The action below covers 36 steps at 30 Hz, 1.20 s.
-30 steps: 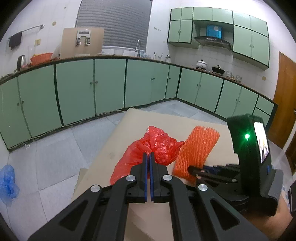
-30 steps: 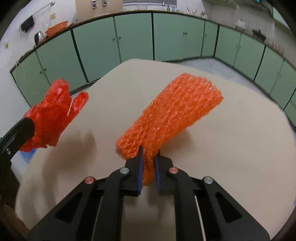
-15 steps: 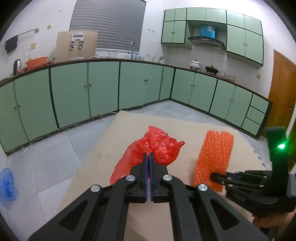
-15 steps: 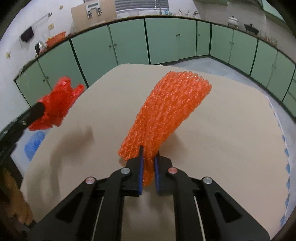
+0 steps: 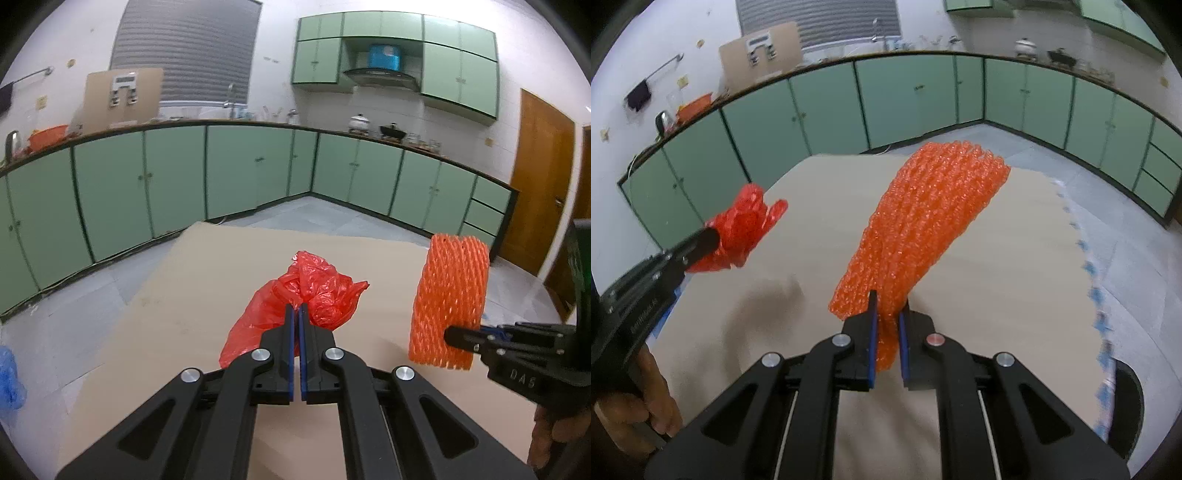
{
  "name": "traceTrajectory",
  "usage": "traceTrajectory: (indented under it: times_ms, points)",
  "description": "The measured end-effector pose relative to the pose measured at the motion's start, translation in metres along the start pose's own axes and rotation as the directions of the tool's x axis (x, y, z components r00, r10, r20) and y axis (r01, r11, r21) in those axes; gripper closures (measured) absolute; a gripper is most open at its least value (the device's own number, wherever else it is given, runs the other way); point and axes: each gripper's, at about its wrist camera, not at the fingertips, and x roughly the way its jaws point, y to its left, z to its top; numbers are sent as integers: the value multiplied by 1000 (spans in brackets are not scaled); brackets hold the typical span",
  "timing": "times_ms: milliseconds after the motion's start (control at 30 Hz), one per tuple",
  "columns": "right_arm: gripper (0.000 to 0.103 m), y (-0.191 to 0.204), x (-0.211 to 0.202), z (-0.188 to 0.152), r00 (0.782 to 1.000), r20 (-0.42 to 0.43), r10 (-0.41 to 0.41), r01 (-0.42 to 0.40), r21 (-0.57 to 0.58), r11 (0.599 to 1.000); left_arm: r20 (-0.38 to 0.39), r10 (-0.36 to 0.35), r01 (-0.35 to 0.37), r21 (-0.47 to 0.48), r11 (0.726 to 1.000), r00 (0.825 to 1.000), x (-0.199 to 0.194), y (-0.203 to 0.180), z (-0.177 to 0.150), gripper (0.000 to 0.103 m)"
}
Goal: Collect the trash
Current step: 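Carry the red bag and orange net over the black bin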
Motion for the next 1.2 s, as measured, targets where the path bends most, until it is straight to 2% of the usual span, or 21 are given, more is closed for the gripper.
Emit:
traceTrajectory:
  times_ms: [267,533,867,1200]
  points:
    - [95,-54,-73,-16,995,80,-61,57,58,997,-1,-85,85,71,994,996,-20,-76,2,101]
    - [95,-112,-127,-37,984,126,-126,111,118,987,-2,-163,162,132,978,987,-29,-146,6,101]
    - [95,-174,-172,-71,966,145,-212,182,194,964,-32,-266,266,206,942,964,-31,-230,1,101]
    - [95,-231,-188,-108,952,121,-282,241,276,931,-97,-337,350,269,897,937,-29,-309,-20,101]
